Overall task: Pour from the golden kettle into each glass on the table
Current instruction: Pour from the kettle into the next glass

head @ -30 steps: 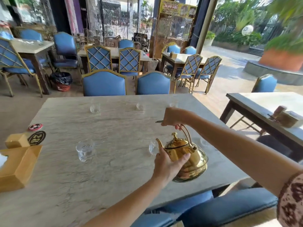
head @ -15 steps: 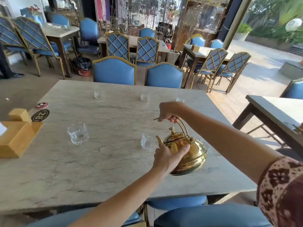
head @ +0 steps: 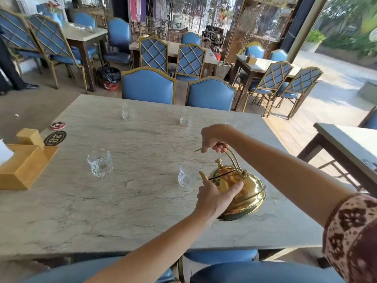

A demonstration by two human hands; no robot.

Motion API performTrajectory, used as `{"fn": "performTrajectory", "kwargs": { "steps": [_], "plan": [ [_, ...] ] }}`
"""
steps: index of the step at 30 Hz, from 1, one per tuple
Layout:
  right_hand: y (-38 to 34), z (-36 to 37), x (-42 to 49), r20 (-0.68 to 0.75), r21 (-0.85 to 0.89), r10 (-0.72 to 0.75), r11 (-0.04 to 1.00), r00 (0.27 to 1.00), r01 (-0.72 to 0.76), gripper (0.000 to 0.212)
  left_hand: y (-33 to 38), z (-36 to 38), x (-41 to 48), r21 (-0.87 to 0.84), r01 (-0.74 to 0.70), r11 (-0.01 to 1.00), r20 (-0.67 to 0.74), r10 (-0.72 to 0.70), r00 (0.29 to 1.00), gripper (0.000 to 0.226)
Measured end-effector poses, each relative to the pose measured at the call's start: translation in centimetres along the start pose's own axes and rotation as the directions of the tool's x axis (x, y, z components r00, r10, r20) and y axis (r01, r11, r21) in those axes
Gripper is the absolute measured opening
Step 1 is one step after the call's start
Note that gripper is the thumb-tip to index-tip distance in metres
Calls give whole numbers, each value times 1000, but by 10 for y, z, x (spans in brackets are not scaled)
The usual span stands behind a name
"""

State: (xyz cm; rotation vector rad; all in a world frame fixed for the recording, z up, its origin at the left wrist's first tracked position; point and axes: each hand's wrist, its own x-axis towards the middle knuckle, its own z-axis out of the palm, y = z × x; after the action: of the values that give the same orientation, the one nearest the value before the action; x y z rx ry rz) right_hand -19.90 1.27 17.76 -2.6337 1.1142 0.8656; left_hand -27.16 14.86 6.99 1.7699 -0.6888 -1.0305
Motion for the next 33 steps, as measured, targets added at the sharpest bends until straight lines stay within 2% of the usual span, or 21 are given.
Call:
{"fn": "performTrajectory", "kwargs": {
  "steps": [3,8,13,18,22,28,33],
  "plan": [
    [-2,-2,-1,9,-23,1,1000,1000,-1,32,-2,1,3,-1,-4,1000,-10,4,1000,152],
    [-3,-7,-2,19,-57,3,998,1000,-2,34,2,-2,3,14,-3,1000,-6,3,1000,155],
    [-8,-14,-1,25,-112,9,994,1000,-7,32,8,-7,5,29,5,1000,18,-5,1000,131],
    [-9,-17,1,40,-148,19,989,999,-13,35,7,-10,10,21,14,1000,38,-15,999,122],
    [-17,-17,4,61,-177,26,984,998,-15,35,6,-13,10,5,21,1000,41,-21,999,124],
    [-21,-18,9,81,-164,72,985,994,-58,35,4,-17,11,18,-5,1000,22,4,1000,111],
    [-24,-18,10,97,-152,89,986,991,-73,35,5,-18,10,13,-8,1000,35,8,999,113]
  ]
}}
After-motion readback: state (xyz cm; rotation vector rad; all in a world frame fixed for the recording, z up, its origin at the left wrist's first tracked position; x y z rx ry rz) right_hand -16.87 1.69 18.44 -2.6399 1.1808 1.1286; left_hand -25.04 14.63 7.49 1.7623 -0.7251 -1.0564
